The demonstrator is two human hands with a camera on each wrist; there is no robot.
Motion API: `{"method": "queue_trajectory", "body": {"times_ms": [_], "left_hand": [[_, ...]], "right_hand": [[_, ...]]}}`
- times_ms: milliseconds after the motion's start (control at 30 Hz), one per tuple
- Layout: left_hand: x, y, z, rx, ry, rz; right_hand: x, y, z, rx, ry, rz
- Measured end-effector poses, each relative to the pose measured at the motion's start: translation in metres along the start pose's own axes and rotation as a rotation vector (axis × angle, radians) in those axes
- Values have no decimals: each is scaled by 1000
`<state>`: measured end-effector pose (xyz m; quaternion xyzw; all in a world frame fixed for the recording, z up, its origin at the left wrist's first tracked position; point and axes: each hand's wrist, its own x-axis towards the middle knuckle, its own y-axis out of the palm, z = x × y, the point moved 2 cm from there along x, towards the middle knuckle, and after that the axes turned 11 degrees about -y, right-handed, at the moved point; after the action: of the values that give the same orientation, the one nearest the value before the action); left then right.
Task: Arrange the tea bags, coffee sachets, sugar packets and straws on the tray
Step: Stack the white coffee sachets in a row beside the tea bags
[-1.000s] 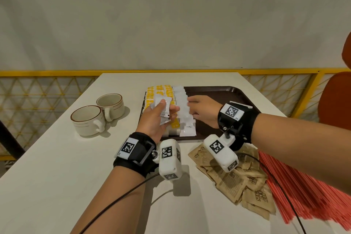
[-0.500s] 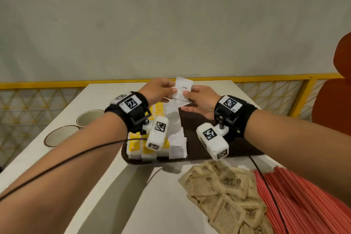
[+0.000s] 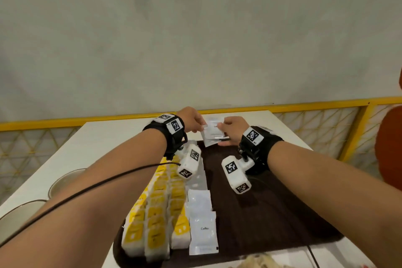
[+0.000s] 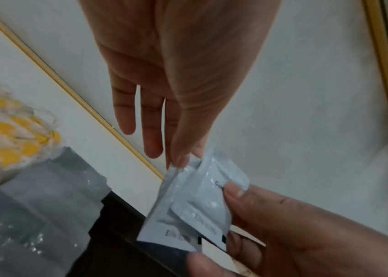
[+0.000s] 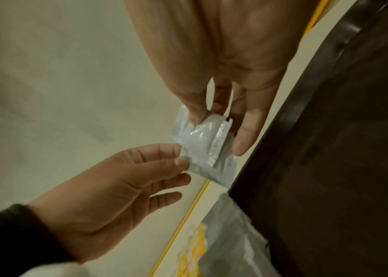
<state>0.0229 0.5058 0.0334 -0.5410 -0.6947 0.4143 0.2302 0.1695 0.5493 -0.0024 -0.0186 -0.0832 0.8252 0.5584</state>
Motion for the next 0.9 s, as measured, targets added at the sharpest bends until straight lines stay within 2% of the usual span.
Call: {"method": "queue_trajectory", "body": {"times_ms": [100, 233, 433, 900], "left_hand": [[16, 6, 6, 68, -37, -20], [25, 12, 11, 129, -65, -27], [37, 23, 18, 72, -116, -31], [39, 27, 28, -51, -208, -25]], "right_hand": [[11, -6, -12, -135, -12, -9], [14, -9, -25, -199, -5, 77], [20, -2, -34, -326, 9, 147], [33, 11, -43, -453, -33, 186]]}}
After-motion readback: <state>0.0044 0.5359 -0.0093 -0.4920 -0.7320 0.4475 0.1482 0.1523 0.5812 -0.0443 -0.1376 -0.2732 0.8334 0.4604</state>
